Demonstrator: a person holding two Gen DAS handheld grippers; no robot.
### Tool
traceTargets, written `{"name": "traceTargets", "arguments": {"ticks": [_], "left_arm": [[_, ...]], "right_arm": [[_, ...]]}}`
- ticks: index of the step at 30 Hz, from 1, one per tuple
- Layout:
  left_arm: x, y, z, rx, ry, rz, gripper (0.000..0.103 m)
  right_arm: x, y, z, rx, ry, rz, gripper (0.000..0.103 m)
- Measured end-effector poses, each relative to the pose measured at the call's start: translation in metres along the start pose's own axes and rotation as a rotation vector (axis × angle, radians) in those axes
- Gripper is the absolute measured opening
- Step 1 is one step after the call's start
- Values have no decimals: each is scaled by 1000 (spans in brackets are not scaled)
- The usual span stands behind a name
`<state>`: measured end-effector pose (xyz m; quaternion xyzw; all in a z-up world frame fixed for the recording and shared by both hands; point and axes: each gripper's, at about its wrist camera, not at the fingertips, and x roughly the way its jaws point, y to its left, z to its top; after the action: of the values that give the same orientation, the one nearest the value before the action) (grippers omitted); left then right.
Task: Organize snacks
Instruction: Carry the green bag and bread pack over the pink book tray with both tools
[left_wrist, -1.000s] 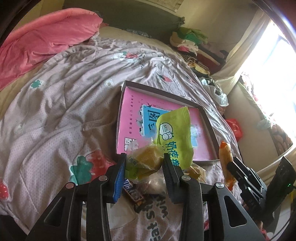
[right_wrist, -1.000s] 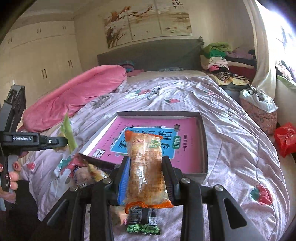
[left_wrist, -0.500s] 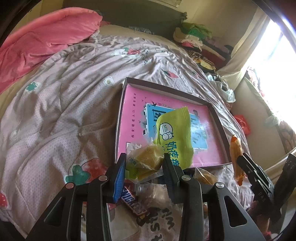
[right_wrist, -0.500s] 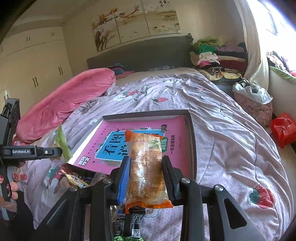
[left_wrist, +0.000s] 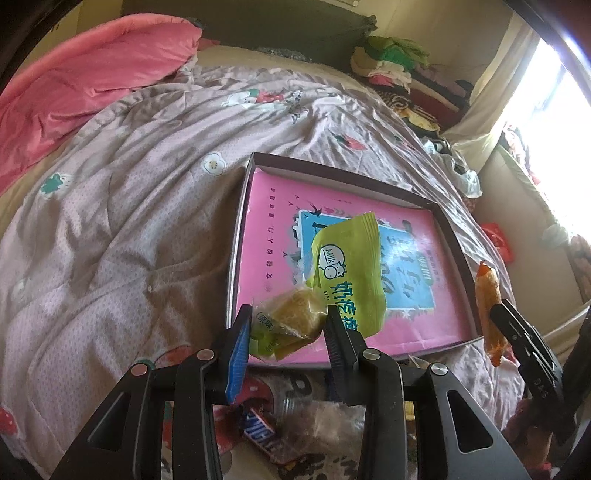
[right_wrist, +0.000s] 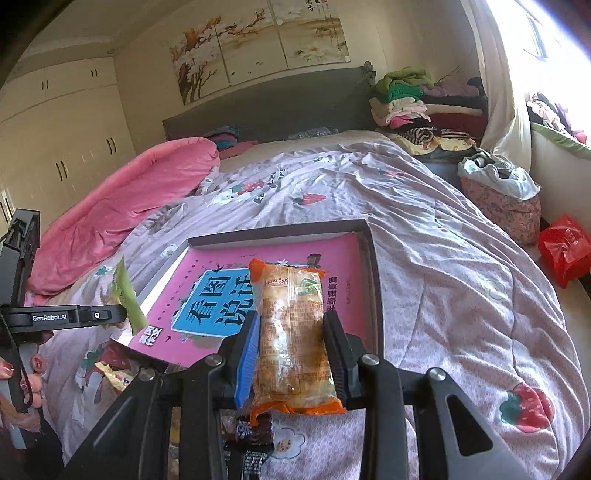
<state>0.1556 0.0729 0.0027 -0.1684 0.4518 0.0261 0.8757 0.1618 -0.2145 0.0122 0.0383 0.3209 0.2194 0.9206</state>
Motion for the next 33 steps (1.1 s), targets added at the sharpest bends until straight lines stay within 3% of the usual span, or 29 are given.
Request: {"name": "traceTargets", "arguments": {"ticks": [20,33], "left_arm": [[36,-7,8,43,52,31,39],[48,-11,5,62,70,48,39]], "right_arm": [[47,-4,0,-38,78,-40,35],[54,-6,-5,-52,96,-58,33]]}}
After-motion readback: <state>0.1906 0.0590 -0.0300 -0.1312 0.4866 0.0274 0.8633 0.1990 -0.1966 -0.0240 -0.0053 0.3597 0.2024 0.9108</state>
